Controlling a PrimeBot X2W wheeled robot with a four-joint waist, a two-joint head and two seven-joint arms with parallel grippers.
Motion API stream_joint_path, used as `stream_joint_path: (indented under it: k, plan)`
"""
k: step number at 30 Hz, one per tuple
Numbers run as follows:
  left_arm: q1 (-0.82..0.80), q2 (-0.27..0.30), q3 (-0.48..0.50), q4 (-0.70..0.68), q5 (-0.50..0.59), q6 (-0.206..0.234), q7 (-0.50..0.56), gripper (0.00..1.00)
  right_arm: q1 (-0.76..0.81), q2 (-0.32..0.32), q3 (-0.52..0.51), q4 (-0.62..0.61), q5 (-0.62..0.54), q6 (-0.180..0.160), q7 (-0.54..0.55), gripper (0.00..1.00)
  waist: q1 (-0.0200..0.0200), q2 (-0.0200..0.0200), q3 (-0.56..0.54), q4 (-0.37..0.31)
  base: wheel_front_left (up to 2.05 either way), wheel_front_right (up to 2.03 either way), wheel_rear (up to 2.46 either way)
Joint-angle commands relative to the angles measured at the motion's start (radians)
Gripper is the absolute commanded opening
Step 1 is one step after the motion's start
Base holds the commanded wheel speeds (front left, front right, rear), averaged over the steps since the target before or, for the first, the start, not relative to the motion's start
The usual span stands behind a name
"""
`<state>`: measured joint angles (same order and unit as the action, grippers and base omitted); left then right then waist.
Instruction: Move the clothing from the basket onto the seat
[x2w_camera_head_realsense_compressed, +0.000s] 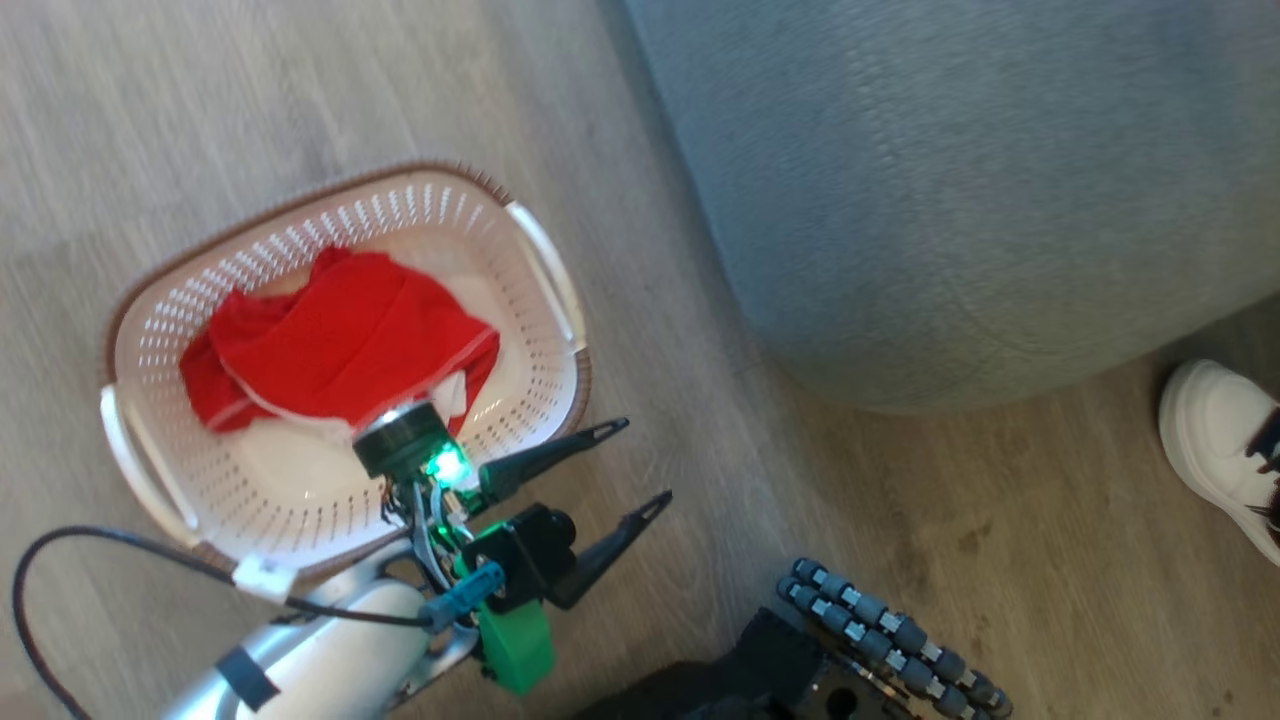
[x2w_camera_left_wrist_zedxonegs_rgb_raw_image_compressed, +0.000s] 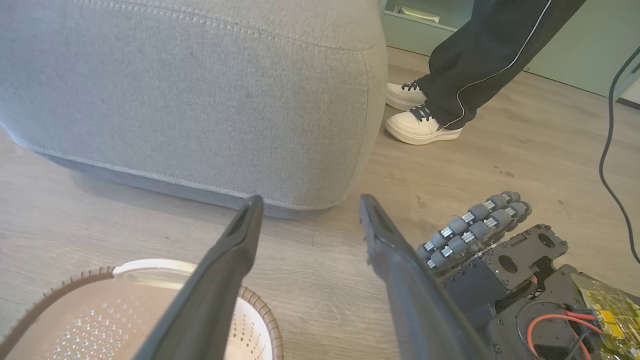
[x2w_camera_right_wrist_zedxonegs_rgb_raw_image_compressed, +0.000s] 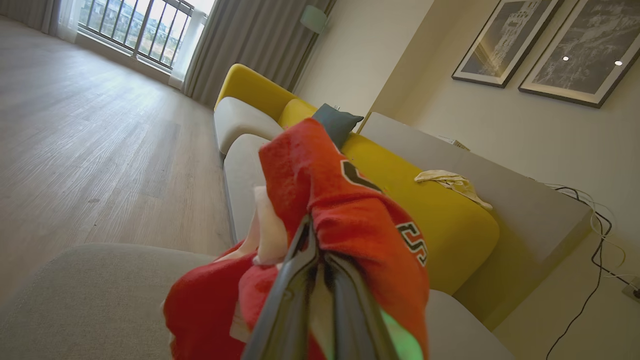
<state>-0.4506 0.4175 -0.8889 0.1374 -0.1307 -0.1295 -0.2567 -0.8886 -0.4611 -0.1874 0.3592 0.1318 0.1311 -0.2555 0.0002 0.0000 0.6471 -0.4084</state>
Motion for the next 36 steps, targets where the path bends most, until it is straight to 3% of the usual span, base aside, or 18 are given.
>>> stream_joint_path:
  k: [1,10,21,31,32,33,34,36]
  plan:
    - [-0.016,0.013,0.014,-0.040,0.008,-0.001,-0.005,1.00,-0.022,-0.051,-0.002,0.013,0.002,0.000,-0.006,0.00,-0.0002,0.0000,0.033,0.029,0.00,0.00,0.00]
    - [-0.024,0.006,0.001,-0.040,-0.025,-0.001,-0.005,1.00,-0.209,-0.078,-0.051,0.335,0.095,0.000,0.049,0.00,-0.0002,0.0000,0.076,0.087,0.00,0.00,0.00]
    - [-0.052,-0.026,0.008,-0.054,-0.018,-0.001,-0.005,1.00,-0.291,-0.121,-0.142,0.685,0.053,0.000,0.084,0.00,-0.0002,0.0000,0.116,0.165,0.00,0.00,0.00]
    - [-0.052,-0.020,0.012,-0.057,-0.004,-0.001,-0.005,1.00,-0.319,-0.072,-0.191,0.871,-0.013,0.000,0.108,0.00,-0.0002,0.0000,0.129,0.165,0.00,0.00,0.00]
    - [-0.053,-0.020,0.011,-0.056,-0.005,-0.001,-0.005,1.00,-0.320,-0.068,-0.194,0.879,-0.017,0.000,0.109,0.18,-0.0002,0.0000,0.127,0.164,0.00,0.00,0.00]
    - [-0.054,-0.019,0.009,-0.055,-0.005,-0.001,-0.005,1.00,-0.320,-0.065,-0.197,0.884,-0.021,0.000,0.107,0.73,-0.0002,0.0000,0.125,0.163,0.00,0.00,0.00]
    - [-0.055,-0.020,0.008,-0.053,-0.006,-0.001,-0.005,1.00,-0.320,-0.065,-0.198,0.888,-0.028,0.000,0.098,1.00,-0.0002,0.0000,0.122,0.162,0.00,0.00,0.00]
    - [-0.057,-0.023,0.005,-0.049,-0.005,-0.001,-0.005,1.00,-0.318,-0.070,-0.216,0.895,-0.037,0.000,0.079,1.00,-0.0002,0.0000,0.110,0.160,0.00,0.00,0.00]
